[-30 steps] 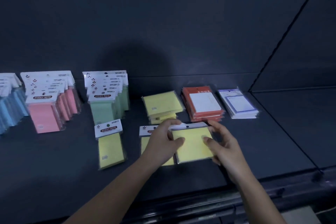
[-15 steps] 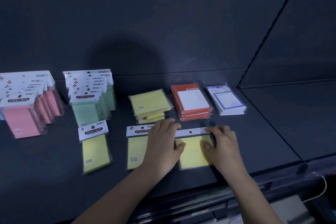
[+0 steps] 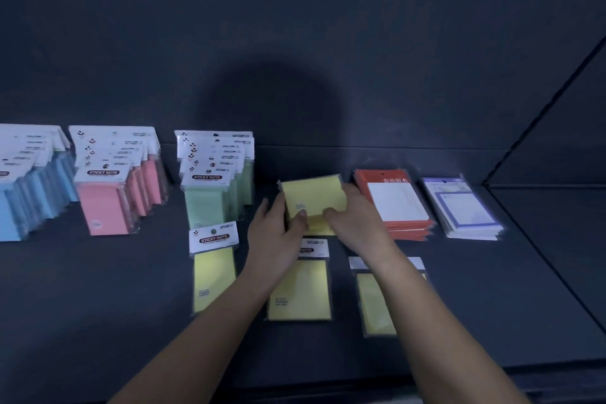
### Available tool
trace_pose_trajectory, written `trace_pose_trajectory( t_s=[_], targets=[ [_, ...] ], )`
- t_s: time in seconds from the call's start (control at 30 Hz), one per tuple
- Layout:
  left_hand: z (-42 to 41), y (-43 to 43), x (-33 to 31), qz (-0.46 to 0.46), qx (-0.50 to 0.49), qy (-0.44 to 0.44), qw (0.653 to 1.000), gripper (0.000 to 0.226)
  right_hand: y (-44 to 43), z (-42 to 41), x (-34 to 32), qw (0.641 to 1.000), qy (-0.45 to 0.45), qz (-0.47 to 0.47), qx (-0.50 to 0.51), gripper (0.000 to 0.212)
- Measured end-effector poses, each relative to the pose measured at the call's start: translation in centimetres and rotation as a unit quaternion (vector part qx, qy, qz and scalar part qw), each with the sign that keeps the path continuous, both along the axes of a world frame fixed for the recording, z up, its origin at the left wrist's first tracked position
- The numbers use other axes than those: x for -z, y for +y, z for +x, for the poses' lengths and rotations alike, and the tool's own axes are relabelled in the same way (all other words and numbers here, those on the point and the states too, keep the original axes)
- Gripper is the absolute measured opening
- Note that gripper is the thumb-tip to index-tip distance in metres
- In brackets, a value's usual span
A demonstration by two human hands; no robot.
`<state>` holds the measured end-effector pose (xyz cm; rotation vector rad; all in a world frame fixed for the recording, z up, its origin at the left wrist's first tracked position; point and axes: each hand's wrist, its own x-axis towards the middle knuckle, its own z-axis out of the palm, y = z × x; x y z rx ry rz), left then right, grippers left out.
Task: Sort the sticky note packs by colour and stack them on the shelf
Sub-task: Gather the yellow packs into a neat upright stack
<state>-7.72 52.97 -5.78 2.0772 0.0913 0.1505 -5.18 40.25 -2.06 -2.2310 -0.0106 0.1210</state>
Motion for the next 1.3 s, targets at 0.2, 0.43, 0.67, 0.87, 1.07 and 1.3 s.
trace_pose_trajectory(
  t_s=[0.2,0.43,0.67,0.87,1.07,1.3],
  targets=[
    [-0.2,0.3,-0.1,0.017,0.016,-0.001,1.000,0.036,0.9,0.2,0.4,0.991,0.019,0.114,0.067,0.048],
    [-0.8,1.3,-0.8,-0.215,-0.149,-0.134,0.956,0.006,1.3,-1.5,0.4,0.906,0.047,0.399,0.135,0.023],
    [-2.3,1.0,-1.3,-0.343,-0.088,-0.120,0.928,0.032,0.8,-3.7,1.3,0.908,-0.085,0.388,0.136,0.021],
    [-4.2,-1.7,-1.1,-0.280,0.028,-0.040,0.959,0.047,-2.3,-6.0,2.1,0.947,-0.183,0.236,0.120,0.026],
    [-5.5,-4.5,0.1,-0.089,0.080,-0.015,0.993,0.043,-7.1,-7.7,3.1,0.972,-0.176,0.046,0.146,0.026],
    [-5.9,-6.8,1.1,0.074,0.135,-0.024,0.988,0.050,-8.5,-8.4,4.5,0.976,-0.110,-0.050,0.179,0.026]
  ],
)
